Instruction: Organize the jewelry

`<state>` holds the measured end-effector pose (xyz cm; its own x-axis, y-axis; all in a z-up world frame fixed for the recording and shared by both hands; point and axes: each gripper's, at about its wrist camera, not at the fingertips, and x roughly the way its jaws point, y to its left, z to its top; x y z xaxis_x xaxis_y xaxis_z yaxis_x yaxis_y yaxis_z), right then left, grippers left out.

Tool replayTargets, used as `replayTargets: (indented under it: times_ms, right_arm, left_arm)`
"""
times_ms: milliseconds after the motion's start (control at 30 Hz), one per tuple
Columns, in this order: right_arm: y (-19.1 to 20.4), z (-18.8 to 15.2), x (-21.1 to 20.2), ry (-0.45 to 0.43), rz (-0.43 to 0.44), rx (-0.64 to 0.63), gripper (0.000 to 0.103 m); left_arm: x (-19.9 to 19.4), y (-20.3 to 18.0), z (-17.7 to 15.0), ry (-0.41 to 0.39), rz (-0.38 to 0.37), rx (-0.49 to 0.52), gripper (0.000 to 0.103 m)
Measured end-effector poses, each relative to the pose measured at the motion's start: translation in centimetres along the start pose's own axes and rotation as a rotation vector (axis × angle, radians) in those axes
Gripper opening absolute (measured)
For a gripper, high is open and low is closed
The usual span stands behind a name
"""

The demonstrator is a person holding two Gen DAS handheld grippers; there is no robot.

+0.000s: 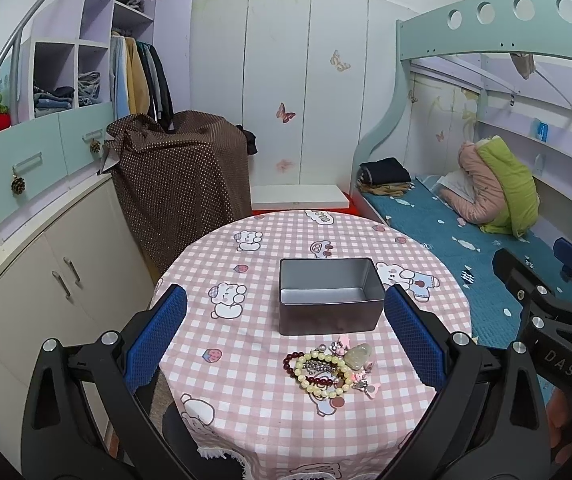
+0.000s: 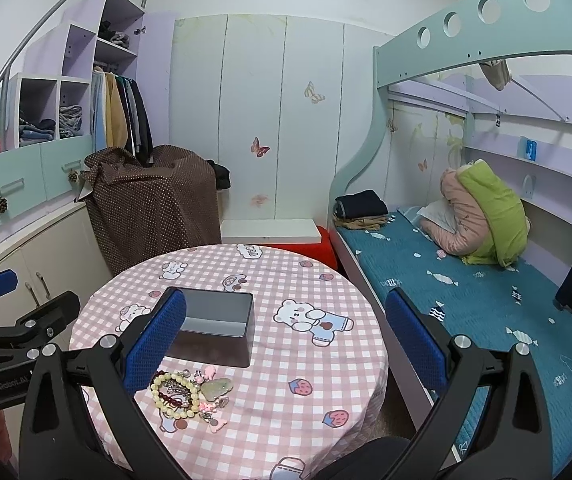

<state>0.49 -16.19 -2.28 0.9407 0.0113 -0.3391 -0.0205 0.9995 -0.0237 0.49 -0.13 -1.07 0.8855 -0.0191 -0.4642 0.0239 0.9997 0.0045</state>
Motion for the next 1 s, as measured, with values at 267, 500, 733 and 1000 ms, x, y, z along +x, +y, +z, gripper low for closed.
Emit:
replayTargets:
  times_ms: [267,500,733,1000]
  right_arm:
    - [0.5,0.3,0.2,0.015,-0.004,0.000,0.096]
    - [0.8,0.5,0.6,0.025,0.004,0.003,0.096]
    - [0.8,0.6,0.8,0.030,0.013,0.004,0.096]
    - [0.8,0.5,0.9,0.031,0.016,0.006,0.096]
  left_arm:
    - [0.2,-0.7,-0.7,0.010,-0.005,-0.001,0.098]
    - [1.0,0.3,-0.5,0.018,-0.011,-0.005,0.098]
    - [1.6,0.5,-0.3,0.031,-0.019,-0.002,0.098]
    - [1.7,-0.1,-1.0,0.026,-0.023,0.005,0.098]
